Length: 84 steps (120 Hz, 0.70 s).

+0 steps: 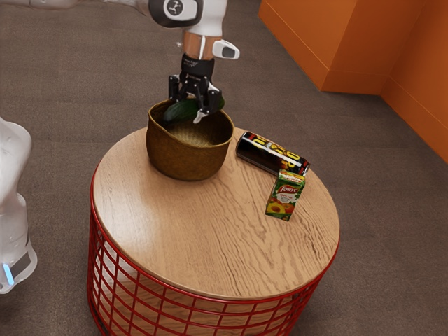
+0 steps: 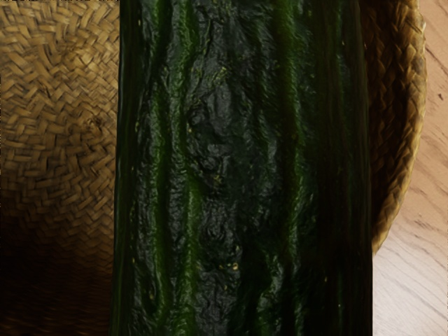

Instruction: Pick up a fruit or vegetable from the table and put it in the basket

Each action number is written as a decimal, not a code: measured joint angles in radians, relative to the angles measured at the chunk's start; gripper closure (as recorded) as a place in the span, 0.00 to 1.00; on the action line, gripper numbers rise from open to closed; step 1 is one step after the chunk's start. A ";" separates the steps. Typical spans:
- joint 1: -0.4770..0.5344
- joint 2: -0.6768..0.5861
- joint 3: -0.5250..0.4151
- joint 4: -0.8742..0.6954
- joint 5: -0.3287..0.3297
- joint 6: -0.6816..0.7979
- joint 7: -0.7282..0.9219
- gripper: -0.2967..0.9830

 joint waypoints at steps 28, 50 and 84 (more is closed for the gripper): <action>-0.001 0.028 0.023 -0.001 0.002 0.020 0.001 0.61; -0.001 0.031 0.026 0.000 0.002 0.031 0.011 0.35; -0.052 0.034 -0.065 0.034 0.042 0.037 0.040 0.25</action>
